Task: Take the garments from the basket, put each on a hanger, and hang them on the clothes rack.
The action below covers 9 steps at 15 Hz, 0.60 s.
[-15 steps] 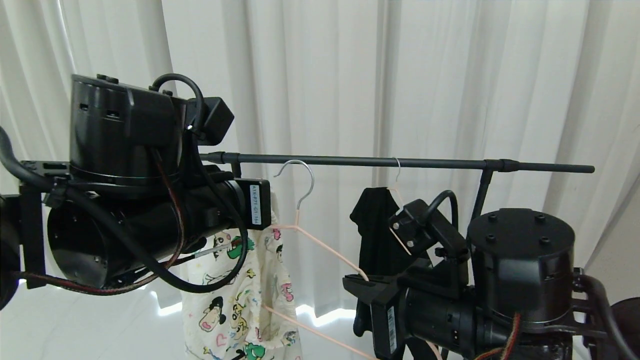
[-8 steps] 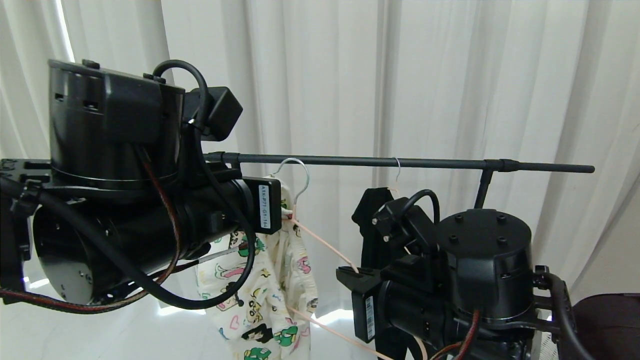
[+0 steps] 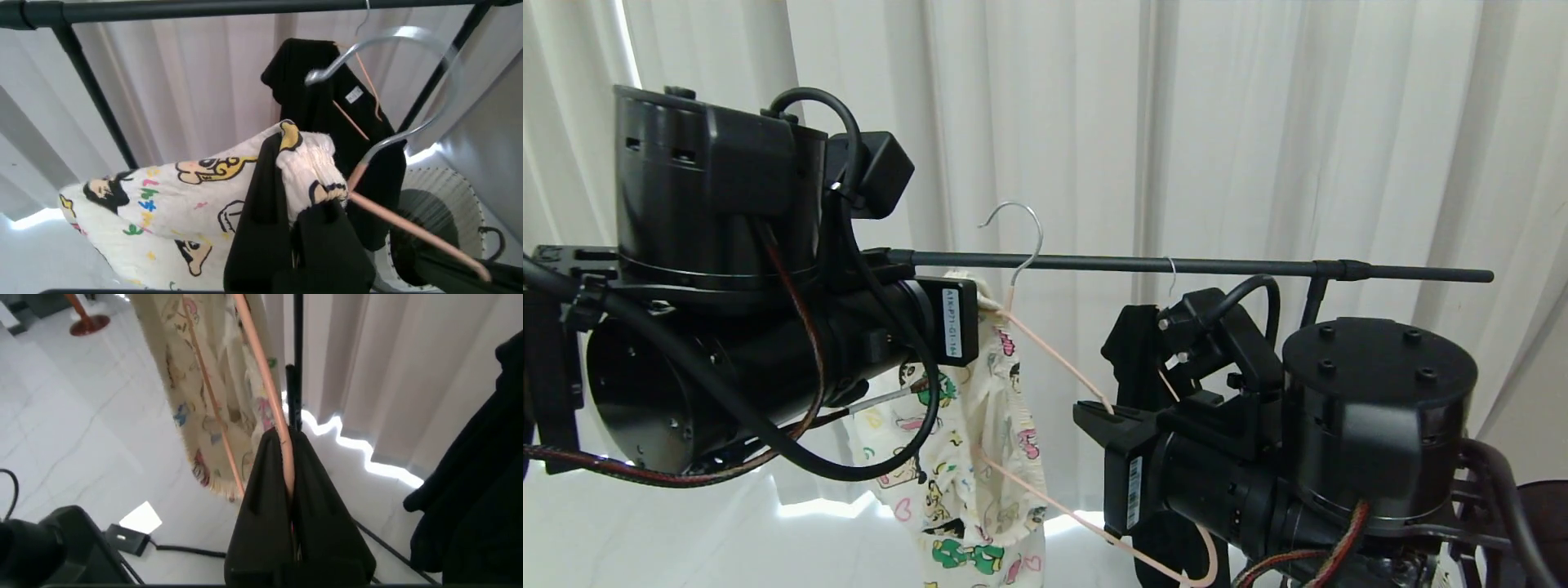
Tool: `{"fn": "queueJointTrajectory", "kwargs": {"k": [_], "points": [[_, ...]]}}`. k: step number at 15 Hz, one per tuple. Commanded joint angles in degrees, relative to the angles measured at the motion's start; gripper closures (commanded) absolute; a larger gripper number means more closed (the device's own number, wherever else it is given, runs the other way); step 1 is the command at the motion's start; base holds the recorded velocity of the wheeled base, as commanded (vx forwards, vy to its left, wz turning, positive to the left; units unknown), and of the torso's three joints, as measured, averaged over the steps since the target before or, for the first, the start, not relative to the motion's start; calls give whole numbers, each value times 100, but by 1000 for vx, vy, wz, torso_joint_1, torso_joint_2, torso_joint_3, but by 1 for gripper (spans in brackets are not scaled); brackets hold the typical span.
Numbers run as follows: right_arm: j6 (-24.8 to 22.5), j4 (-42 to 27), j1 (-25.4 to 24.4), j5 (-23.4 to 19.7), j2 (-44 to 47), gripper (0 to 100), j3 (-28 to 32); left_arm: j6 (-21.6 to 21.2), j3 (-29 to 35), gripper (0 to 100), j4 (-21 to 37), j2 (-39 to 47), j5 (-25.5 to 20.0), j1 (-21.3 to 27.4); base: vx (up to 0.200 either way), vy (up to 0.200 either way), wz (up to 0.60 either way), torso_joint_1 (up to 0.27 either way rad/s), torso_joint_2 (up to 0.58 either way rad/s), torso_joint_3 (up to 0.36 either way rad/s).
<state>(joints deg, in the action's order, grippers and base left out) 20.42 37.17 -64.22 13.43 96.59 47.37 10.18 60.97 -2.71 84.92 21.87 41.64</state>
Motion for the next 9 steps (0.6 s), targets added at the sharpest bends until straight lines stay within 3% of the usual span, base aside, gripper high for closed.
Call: {"fn": "queueJointTrajectory", "kwargs": {"k": [1, 2, 3, 7, 9], "points": [[-3, 10, -12, 10, -17, 100, -9, -7, 3, 100, -2, 51, 1, 63, 0, 0, 0, 0, 0, 0], [-3, 10, -12, 10, -17, 100, -9, -51, 12, 100, -2, 33, 1, 81, 0, 0, 0, 0, 0, 0], [-3, 18, -12, 10, -17, 100, -9, -104, -6, 0, -2, 16, 1, 81, 0, 0, 0, 0, 0, 0], [-3, 27, 41, 142, -35, 100, -9, -121, -41, 0, -19, -142, 19, 54, 0, 0, 0, 0, 0, 0], [-12, 27, 182, 441, -87, 100, -9, -403, -296, 0, -28, -459, 10, 46, 0, 0, 0, 0, 0, 0]]}}
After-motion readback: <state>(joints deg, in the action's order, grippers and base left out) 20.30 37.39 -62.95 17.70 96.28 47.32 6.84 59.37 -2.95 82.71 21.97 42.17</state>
